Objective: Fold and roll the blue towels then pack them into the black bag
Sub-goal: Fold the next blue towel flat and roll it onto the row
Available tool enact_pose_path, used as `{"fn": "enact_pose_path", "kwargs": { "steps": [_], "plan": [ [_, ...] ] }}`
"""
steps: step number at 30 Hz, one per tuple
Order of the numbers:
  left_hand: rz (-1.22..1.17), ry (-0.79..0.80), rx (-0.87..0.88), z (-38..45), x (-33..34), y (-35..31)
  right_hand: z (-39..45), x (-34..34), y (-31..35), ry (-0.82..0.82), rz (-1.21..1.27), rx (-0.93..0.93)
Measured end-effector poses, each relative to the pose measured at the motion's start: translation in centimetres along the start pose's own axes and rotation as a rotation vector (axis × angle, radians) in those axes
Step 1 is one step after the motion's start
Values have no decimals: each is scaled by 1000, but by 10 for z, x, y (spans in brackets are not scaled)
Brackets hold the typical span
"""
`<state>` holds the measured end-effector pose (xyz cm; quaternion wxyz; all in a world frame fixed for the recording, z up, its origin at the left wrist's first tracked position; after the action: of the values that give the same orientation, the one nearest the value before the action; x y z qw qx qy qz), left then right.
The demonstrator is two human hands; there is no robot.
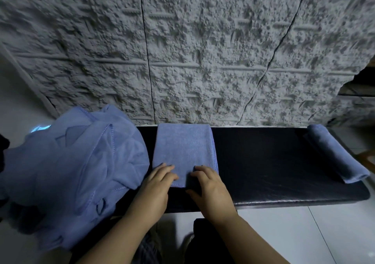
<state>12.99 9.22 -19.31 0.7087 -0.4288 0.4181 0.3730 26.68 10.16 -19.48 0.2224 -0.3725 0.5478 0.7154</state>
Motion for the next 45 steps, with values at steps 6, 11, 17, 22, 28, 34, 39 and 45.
{"fn": "enact_pose_path", "kwargs": {
  "steps": [6, 11, 17, 22, 28, 34, 39, 45],
  "plan": [
    [-23, -89, -66, 8, -15, 2, 3, 1, -3, -43, 4, 38],
    [82, -109, -120, 12, -25, 0, 3, 2, 1, -94, -70, 17],
    [152, -162, -155, 7, -28, 2, 5, -8, 2, -207, -141, -1],
    [48, -167, -248, 4, -26, 18, 8, -26, -14, -199, -53, 72],
    [-38, -113, -239, 1, -23, 23, 4, -32, -31, -73, 97, 188],
    [-138, 23, -263, -13, -14, 25, -14, -32, -33, 32, 3, 255],
    [-172, 31, -334, -17, -16, 24, -18, -32, -36, 4, -32, 342],
    [59, -66, -139, -10, -27, 10, -15, -46, -17, -225, -244, 147]
  ]
}}
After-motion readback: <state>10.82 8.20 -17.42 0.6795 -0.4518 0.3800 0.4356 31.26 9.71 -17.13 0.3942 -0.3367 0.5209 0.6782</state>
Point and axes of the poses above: each hand's wrist, its own z-axis towards the middle knuckle, its own x-axis out of the palm, y = z × x, the point moved 8 cm from there along z, towards the middle knuckle, and after that the axes turned 8 degrees about z, right-handed, at the moved point
